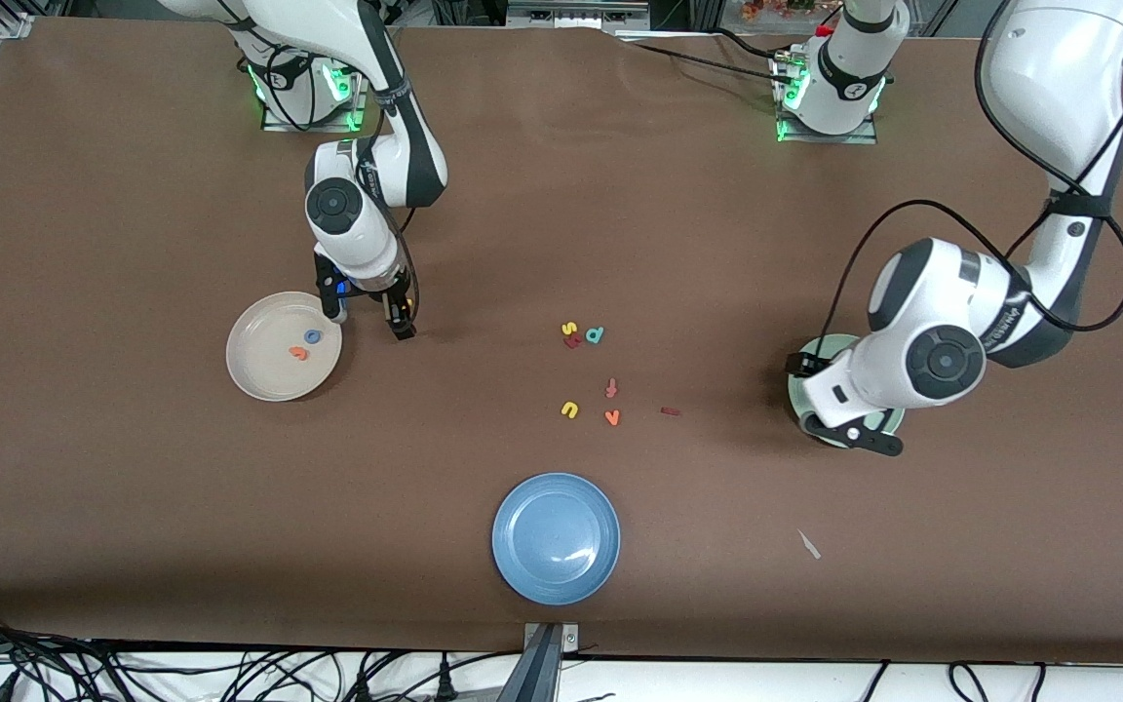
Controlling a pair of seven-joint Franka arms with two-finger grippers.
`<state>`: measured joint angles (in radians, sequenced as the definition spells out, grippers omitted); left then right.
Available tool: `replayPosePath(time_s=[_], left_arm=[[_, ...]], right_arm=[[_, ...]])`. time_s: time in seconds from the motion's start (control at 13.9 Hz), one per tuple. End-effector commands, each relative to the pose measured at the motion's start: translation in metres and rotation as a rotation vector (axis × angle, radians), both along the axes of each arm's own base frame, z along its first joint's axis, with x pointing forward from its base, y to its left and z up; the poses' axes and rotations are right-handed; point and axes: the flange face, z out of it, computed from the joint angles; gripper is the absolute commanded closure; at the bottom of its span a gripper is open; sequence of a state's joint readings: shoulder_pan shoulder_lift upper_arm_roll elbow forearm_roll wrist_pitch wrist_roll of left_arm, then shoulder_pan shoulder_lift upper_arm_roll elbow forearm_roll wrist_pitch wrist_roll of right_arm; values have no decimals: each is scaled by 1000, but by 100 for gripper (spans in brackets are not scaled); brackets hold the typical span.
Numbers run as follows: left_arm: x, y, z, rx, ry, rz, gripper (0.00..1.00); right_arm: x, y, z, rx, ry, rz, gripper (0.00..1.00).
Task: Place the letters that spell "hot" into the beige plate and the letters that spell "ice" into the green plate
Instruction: 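Drop the orange letter on the green plate with the left gripper, then grasp the yellow letter with the right gripper while the left gripper grasps pink i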
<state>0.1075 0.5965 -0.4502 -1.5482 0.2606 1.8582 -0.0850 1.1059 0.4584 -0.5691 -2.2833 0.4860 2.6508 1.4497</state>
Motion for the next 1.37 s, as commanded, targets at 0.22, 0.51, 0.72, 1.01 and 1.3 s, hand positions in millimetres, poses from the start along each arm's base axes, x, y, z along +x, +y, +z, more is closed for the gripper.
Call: replayPosePath(time_s=[0.22,0.51,0.72,1.01,1.3], left_arm=[[-2,-68,-51,-14,3,-152,0],[4,-74,-71,-85,-29,-333,0],[11,-78,-84,-134,-88,-480,0],[-1,-105,-88,-145,-79,-616,0],[-8,-123,-101,-145,-72,-836,0]], right_arm=[[-7,-6,-1,3,-33,3,0],[-6,-7,-3,-1,-32,3,8],[-6,-8,-5,-5,-32,-1,13],[-4,-11,-5,-6,-31,-7,27],[-4,-11,-8,-2,-29,-18,42]])
